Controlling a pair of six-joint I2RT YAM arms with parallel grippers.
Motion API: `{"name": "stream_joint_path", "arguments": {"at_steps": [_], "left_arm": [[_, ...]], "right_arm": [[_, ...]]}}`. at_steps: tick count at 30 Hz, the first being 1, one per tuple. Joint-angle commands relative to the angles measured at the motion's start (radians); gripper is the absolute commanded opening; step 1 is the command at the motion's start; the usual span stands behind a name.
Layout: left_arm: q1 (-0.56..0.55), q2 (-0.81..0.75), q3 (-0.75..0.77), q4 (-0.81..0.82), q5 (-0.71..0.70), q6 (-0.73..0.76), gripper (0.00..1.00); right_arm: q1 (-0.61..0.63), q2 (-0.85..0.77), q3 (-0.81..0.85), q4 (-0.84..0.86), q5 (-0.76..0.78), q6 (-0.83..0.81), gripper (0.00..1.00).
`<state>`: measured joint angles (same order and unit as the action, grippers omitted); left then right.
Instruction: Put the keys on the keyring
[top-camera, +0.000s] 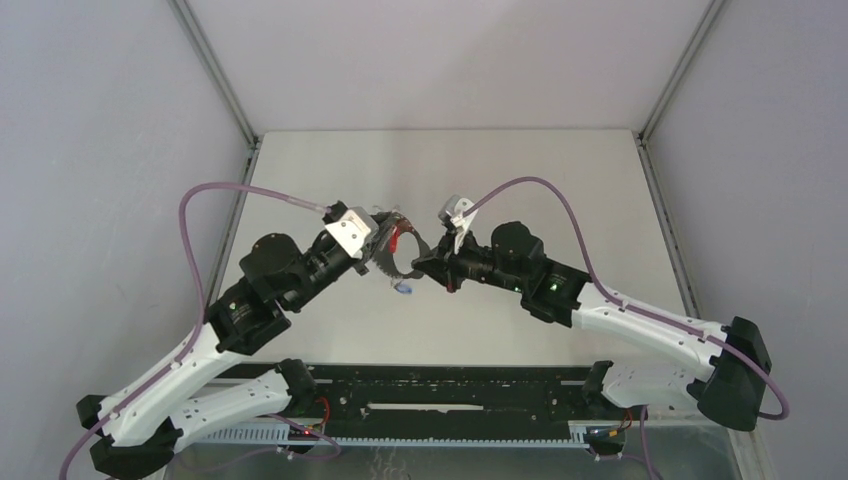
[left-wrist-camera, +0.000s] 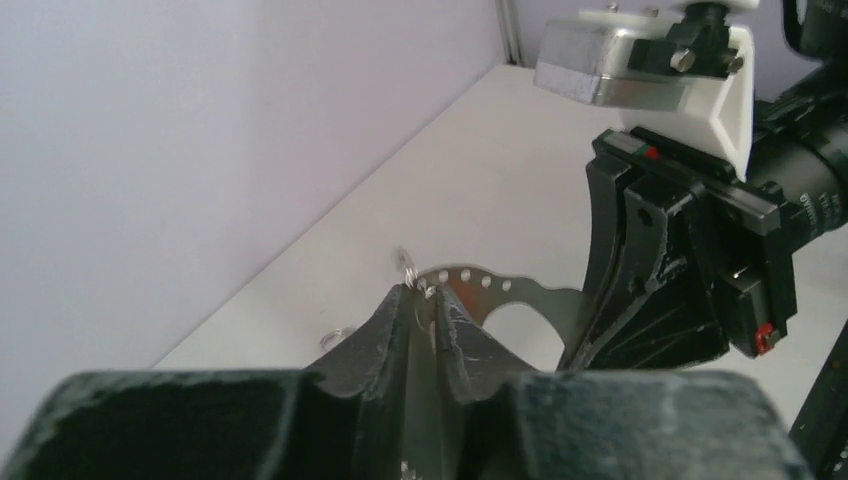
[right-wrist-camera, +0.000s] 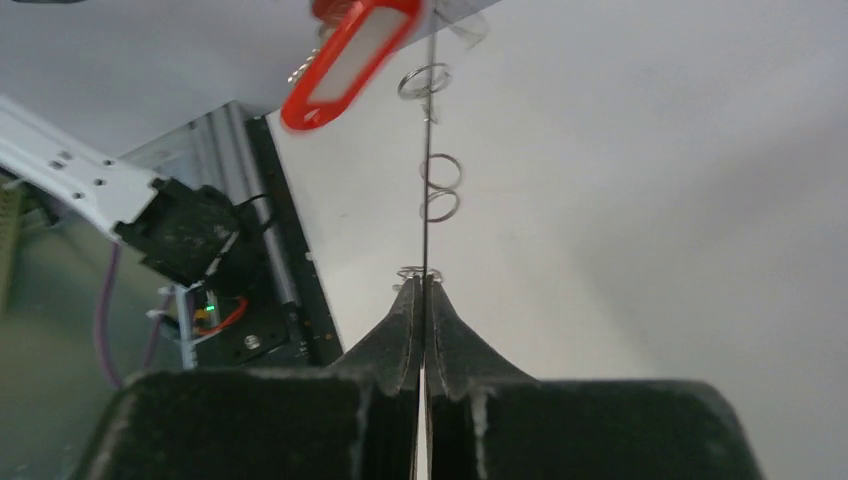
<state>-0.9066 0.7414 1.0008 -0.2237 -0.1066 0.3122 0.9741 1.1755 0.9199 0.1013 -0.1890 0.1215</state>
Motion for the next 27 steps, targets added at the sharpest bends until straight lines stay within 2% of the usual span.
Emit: {"name": "stream_joint_path", "arguments": {"at_steps": [1,3,5,8,10,15,18,22,24,27], "left_arm": [[0.009,0.003,0.012,0.069,-0.056,-0.042,0.42],[0.030,0.020,0.020,0.064,-0.109,-0.069,0.76],[0.070,0.053,0.056,0.021,-0.161,-0.096,0.98],[0.212,0.122,0.173,-0.129,-0.116,-0.174,1.00],[0.326,0.172,0.253,-0.238,-0.037,-0.206,1.00],[0.502,0.270,0.389,-0.510,0.051,-0.143,1.00],[0.660,0.288,0.441,-0.658,0.181,-0.166,1.00],[0.868,0.249,0.407,-0.664,0.337,-0.164,1.00],[0.927,0.224,0.360,-0.645,0.358,-0.135,1.00],[0.946,0.172,0.238,-0.595,0.349,-0.099,1.00]], "right_arm": [[-0.029,-0.023,0.039,0.060,-0.020,0.065,0.00],[-0.058,-0.041,0.046,0.030,-0.013,0.110,0.00],[-0.099,-0.041,0.082,-0.056,-0.006,0.157,0.00],[-0.182,0.007,0.164,-0.262,-0.029,0.246,0.00],[-0.229,0.069,0.213,-0.415,-0.040,0.288,0.00],[-0.283,0.210,0.290,-0.579,-0.102,0.370,0.00],[-0.268,0.315,0.403,-0.617,-0.144,0.354,0.00],[-0.209,0.469,0.595,-0.608,-0.344,0.297,0.00],[-0.222,0.526,0.642,-0.580,-0.411,0.297,0.00],[-0.287,0.603,0.611,-0.477,-0.453,0.321,0.00]]}}
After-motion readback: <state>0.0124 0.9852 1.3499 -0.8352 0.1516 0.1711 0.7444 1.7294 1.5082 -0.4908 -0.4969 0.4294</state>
